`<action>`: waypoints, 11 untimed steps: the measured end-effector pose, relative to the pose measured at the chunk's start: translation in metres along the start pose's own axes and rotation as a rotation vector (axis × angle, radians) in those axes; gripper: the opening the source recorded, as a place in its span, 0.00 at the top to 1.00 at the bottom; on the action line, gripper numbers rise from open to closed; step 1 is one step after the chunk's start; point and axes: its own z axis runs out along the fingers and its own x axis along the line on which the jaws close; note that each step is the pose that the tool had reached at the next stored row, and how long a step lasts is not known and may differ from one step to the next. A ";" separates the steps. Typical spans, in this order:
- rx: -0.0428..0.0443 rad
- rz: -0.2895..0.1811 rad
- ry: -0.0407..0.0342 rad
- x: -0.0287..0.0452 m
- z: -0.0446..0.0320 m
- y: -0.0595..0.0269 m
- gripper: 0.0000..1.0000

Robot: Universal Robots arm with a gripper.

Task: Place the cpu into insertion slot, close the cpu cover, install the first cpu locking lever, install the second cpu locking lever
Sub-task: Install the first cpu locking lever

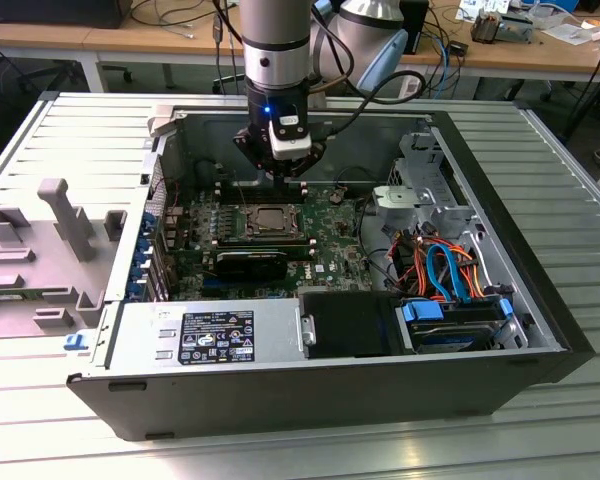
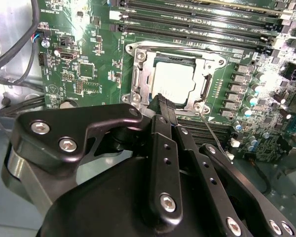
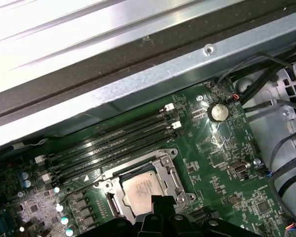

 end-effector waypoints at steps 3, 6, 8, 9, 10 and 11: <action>-0.0020 -0.008 0.0007 0.0000 0.0000 0.0000 0.89; -0.0037 -0.015 0.0012 0.0000 0.0000 0.0000 0.89; -0.0047 -0.019 0.0015 0.0000 0.0000 0.0000 0.89; -0.0052 -0.022 0.0016 0.0000 0.0000 0.0000 0.89; -0.0056 -0.024 0.0018 0.0000 0.0000 0.0000 0.89; -0.0062 -0.026 0.0019 0.0000 0.0000 0.0000 0.89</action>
